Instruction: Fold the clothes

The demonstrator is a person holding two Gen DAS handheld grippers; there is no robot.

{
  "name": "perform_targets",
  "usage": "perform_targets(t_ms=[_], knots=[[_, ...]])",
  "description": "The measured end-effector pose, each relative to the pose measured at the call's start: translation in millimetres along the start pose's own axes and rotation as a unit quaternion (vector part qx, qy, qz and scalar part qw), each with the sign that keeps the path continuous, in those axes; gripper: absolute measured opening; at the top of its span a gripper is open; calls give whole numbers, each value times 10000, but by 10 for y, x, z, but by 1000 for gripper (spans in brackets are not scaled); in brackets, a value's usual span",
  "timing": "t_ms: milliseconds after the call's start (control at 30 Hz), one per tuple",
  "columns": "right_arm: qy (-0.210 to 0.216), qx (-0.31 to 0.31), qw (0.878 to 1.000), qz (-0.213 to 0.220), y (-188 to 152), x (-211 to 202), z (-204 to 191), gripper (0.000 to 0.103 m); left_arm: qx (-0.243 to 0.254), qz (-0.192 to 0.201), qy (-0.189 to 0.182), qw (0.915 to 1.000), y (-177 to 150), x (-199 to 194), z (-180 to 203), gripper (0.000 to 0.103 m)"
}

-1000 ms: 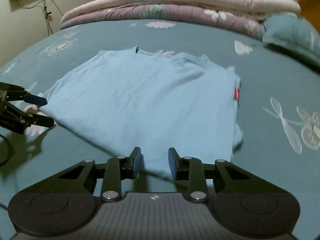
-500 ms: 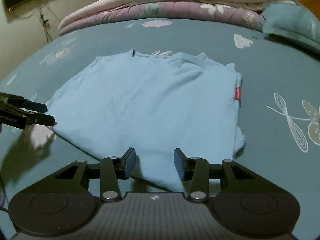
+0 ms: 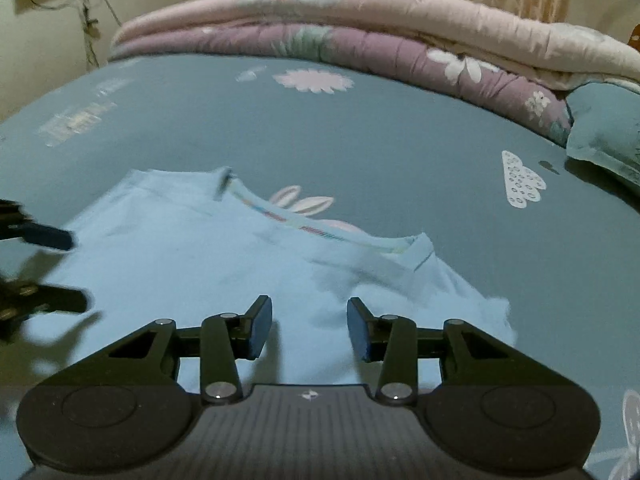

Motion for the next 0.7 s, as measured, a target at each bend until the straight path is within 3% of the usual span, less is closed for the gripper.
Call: perform_targets(t_ms=[167,300,433,533,600,700], knots=[[-109,321,9994,118,185,279,270,48,-266,-36,212,9994,82,95,-169,77],[10,626,9976,309,216,-10,308,53,-119,300,87,9994,283,-32,-79,76],[97,745,9967,297,-127,-424,144,58,187,447,-280,9984,455,58,129,77],[119,928,9954,191,-376,-537,46,58,325,304,-437,9981,481,312,222,77],[85,974,9952,98,-494,-549,22,58,294,222,-283,9989,470,497,164,77],[-26,1004,9949,-19,-621,-543,28,60,127,421,102,9990,521,587,-64,79]])
Point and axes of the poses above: each gripper's, at about its wrist camera, not at the fingertips, and x roughly the way its jaws point, z to its right, y to its top, the point moved 9 cm from there along x, roughly the way its jaws point, and after that the axes turned 12 degrees about -x, right-handed, at the moved point
